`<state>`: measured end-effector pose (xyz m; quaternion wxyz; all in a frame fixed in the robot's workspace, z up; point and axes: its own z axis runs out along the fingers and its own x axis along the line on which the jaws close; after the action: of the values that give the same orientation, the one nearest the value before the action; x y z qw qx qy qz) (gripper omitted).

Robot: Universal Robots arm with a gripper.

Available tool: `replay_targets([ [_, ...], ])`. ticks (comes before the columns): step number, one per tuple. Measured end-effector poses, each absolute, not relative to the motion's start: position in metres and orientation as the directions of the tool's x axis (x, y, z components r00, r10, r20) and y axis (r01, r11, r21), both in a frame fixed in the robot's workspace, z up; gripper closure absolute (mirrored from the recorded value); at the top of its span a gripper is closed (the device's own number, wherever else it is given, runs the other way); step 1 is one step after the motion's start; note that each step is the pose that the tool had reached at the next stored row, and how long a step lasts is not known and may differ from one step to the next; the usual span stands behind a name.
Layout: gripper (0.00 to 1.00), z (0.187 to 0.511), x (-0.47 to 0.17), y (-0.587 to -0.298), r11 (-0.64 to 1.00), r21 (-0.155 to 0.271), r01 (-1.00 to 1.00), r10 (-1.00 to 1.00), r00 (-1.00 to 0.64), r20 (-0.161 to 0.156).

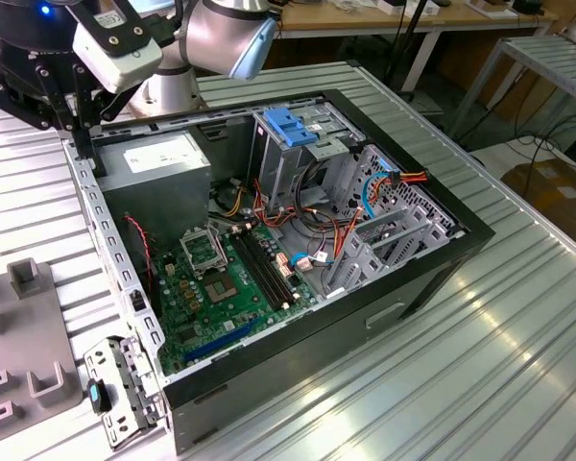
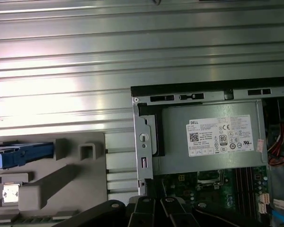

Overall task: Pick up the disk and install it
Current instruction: 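Reach for the disk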

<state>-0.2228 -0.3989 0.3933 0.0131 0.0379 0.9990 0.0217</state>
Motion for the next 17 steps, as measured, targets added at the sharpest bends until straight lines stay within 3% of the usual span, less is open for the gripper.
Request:
replay_targets([
  [17,0.89,0.393,-0.241,-0.399,0.996,0.044,0.075,0.076,-0.997,-0.024],
])
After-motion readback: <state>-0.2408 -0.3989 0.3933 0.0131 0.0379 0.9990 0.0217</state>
